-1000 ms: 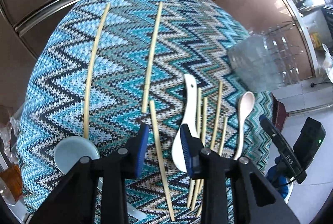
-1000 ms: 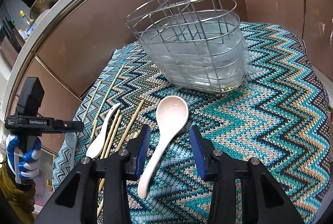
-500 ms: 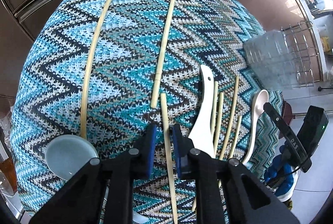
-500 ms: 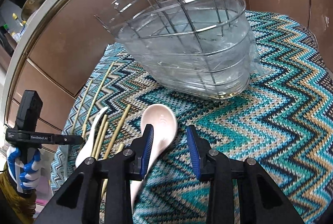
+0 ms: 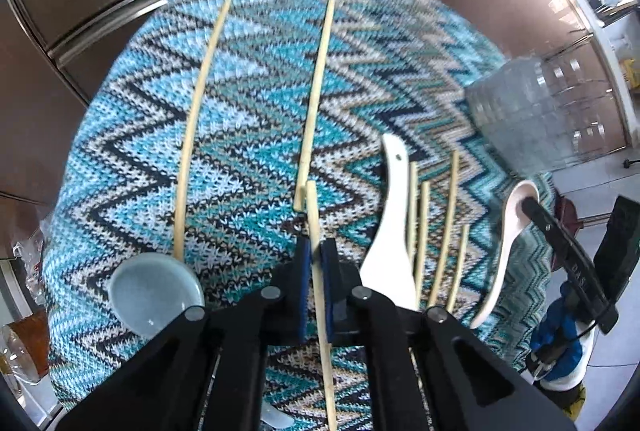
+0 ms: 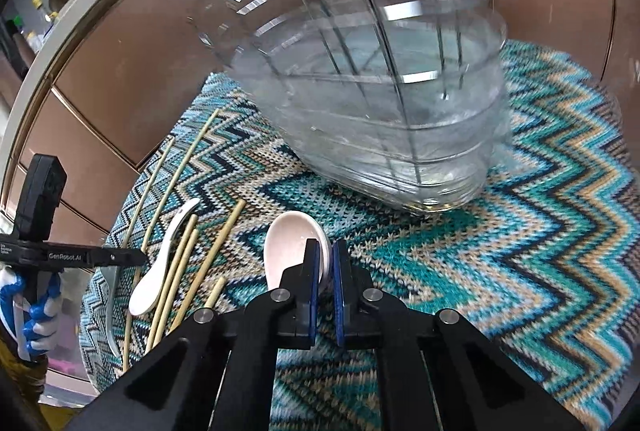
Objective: Organize utensils
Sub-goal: 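Grasp the pink ceramic spoon with the right tool while the left tool grasps a bamboo chopstick, then carry the pink spoon in the right tool while the left tool carries the chopstick to the wire holder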
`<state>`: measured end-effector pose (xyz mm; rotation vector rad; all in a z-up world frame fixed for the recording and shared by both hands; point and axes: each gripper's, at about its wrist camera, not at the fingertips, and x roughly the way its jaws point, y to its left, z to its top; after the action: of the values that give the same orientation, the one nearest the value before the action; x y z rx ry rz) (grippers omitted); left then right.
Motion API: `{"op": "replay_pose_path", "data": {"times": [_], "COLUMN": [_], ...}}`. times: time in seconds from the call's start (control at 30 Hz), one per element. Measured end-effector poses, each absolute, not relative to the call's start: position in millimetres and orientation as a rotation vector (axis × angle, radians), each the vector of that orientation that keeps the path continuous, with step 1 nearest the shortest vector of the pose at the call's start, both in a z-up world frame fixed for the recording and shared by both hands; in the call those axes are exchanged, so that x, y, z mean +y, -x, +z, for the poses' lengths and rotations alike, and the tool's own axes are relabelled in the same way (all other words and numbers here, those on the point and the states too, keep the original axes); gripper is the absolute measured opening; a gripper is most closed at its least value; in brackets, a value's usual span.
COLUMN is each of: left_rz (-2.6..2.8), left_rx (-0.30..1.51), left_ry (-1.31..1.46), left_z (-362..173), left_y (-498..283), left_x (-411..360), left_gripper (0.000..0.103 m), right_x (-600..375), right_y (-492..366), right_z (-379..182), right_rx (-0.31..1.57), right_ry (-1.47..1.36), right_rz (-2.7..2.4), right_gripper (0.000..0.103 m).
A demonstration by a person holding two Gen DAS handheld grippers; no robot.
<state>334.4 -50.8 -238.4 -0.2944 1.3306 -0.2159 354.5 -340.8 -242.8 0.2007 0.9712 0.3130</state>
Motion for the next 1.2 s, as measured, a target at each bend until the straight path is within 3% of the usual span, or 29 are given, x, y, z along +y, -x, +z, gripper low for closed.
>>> {"op": "replay_pose_path", "data": {"times": [0.63, 1.2], "left_rz": [-0.304, -0.337], "left_rx": [0.841, 0.652], "left_ry": [0.33, 0.437], "left_z": [-105.5, -46.2], "left_y": [-218.3, -157.9], "left_x": [-16.7, 29.7], "left_gripper": [0.005, 0.005], "right_x": [-290.3, -256.0], "right_y": [-210.6, -135.3], "right_z": [-133.9, -71.2], "right_rx": [0.733, 0.592], "right_ry": [-0.027, 0.012], "right_rz": [0.182, 0.144], "right_gripper": [0.006, 0.006]}}
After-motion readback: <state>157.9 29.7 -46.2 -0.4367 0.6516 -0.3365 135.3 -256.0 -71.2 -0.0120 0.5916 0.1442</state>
